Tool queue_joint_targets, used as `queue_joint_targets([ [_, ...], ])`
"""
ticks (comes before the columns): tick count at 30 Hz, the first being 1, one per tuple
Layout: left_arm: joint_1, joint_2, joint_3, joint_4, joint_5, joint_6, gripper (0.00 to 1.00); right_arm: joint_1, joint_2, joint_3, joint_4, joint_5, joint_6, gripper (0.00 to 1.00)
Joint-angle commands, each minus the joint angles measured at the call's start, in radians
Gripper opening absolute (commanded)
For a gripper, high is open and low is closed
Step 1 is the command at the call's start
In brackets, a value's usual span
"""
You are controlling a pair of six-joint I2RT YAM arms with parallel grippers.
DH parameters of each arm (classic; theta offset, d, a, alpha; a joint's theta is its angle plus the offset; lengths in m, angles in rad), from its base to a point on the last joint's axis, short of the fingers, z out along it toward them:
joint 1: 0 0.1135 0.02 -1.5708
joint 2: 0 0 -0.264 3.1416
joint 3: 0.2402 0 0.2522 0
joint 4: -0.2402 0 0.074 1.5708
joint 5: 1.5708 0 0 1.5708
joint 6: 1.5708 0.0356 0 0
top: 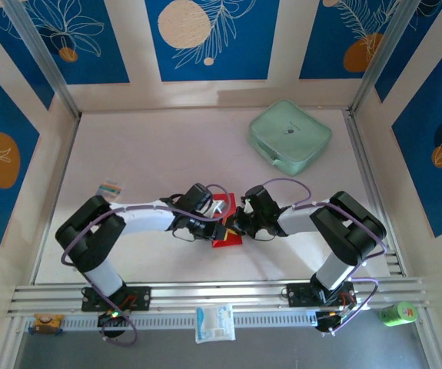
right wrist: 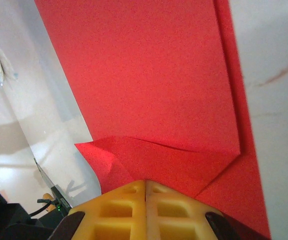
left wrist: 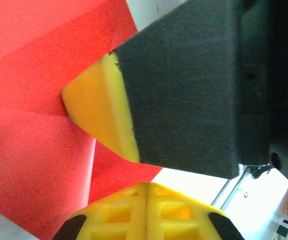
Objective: Fold a paper plane with a square sheet of paper (pick it up from the middle)
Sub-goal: Fold the triangle a second time at the center of the table.
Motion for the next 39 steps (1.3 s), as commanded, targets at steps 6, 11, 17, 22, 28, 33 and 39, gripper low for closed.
queue_joint_targets([
  [6,-0.007,0.03,0.015,-0.046,-0.025,0.037,0.04,-0.005,0.033,-0.002,-0.064,0.023,0.011,0.02],
  [11,-0.007,0.026,-0.014,-0.038,-0.047,0.04,0.04,-0.005,0.034,0.002,-0.068,0.023,0.009,0.02],
  [17,-0.006,0.016,-0.034,-0.033,-0.055,0.04,0.04,-0.007,0.034,0.004,-0.074,0.022,0.006,0.02],
  [22,-0.006,0.001,-0.054,-0.032,-0.066,0.041,0.04,-0.008,0.036,0.005,-0.077,0.022,0.004,0.02],
  [28,-0.007,-0.015,-0.078,-0.037,-0.069,0.039,0.04,-0.01,0.036,0.007,-0.082,0.021,0.003,0.02],
  [33,-0.006,-0.029,-0.111,-0.033,-0.059,0.024,0.03,-0.013,0.04,0.007,-0.082,0.018,0.001,0.02],
  [39,-0.007,-0.06,-0.171,-0.041,-0.061,0.007,0.03,-0.014,0.039,0.008,-0.082,0.018,0.0,0.02],
])
